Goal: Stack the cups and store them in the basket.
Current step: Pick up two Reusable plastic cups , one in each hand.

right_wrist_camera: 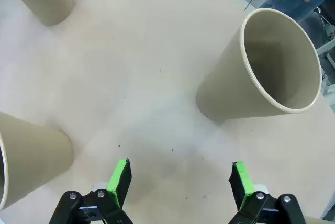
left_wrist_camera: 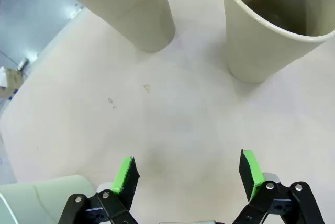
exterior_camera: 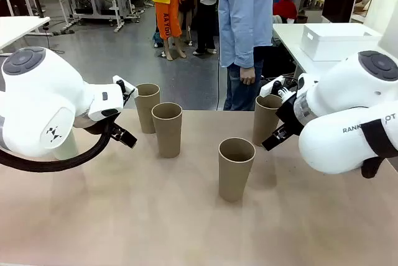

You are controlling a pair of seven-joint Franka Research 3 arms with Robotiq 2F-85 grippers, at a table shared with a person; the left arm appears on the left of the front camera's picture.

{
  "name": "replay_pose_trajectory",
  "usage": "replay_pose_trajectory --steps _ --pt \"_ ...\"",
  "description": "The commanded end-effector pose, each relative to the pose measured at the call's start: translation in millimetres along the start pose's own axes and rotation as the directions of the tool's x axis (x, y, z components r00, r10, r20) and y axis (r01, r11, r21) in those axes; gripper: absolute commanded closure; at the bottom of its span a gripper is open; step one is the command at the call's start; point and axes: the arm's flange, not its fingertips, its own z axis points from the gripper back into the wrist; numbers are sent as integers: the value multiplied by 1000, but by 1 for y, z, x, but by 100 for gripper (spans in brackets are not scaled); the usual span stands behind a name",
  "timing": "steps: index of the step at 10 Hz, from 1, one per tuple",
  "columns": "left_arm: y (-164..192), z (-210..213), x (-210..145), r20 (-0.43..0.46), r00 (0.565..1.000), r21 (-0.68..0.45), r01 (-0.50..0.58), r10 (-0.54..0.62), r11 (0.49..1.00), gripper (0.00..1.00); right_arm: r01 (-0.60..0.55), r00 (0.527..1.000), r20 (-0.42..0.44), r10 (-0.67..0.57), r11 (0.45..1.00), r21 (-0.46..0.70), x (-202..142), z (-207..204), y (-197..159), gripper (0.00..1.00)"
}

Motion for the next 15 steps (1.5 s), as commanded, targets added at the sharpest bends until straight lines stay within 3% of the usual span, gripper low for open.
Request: replay_pose_trajectory --steps 1,9,13,15 --pt "0 0 0 0 1000 0 0 0 1000 0 0 1000 0 0 1000 0 0 0 0 0" --pt "0 0 0 0 1000 0 0 0 1000 0 -1 1000 0 1 1000 0 0 0 0 0" --pt "35 94 30 78 997 -109 37 -28 993 0 22 997 77 -19 999 -41 45 103 -31 0" --pt "62 151 14 144 984 -222 138 -107 965 0 -31 990 136 24 998 51 29 159 -62 0"
